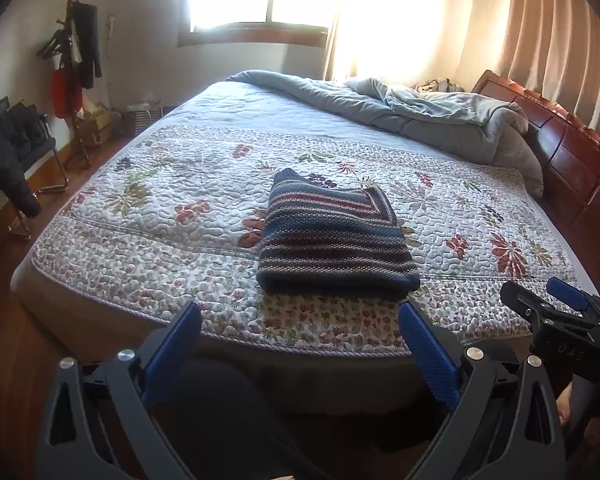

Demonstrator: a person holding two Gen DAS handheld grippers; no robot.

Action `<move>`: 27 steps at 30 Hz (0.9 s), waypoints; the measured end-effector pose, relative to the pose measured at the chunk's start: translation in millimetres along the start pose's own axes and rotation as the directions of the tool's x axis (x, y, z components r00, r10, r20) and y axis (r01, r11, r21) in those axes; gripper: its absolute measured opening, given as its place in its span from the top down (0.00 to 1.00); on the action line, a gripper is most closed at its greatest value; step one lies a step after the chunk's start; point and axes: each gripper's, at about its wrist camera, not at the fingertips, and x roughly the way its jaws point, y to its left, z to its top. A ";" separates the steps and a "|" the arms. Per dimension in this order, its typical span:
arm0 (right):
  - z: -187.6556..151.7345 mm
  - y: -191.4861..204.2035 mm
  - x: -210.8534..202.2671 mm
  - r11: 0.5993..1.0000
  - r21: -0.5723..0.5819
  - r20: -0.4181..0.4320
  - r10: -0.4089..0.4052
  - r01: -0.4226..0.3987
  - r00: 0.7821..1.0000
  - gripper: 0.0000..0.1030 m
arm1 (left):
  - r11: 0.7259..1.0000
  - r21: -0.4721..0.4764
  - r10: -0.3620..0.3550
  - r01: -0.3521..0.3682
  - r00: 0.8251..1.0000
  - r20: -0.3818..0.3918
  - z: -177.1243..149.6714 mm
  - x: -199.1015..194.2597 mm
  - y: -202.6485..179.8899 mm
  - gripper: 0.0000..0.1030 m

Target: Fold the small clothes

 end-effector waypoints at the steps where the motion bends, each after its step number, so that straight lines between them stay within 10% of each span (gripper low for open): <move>1: 0.1 0.4 0.6 1.000 -0.001 -0.001 -0.001 0.001 1.000 0.03 | 1.000 0.001 0.002 -0.002 1.000 -0.003 0.1 0.6 -0.3 0.04; 27: -2.0 0.9 2.3 1.000 0.012 0.001 0.013 -0.013 1.000 0.03 | 0.999 0.041 0.021 -0.021 1.000 0.010 2.9 -4.6 -13.4 0.04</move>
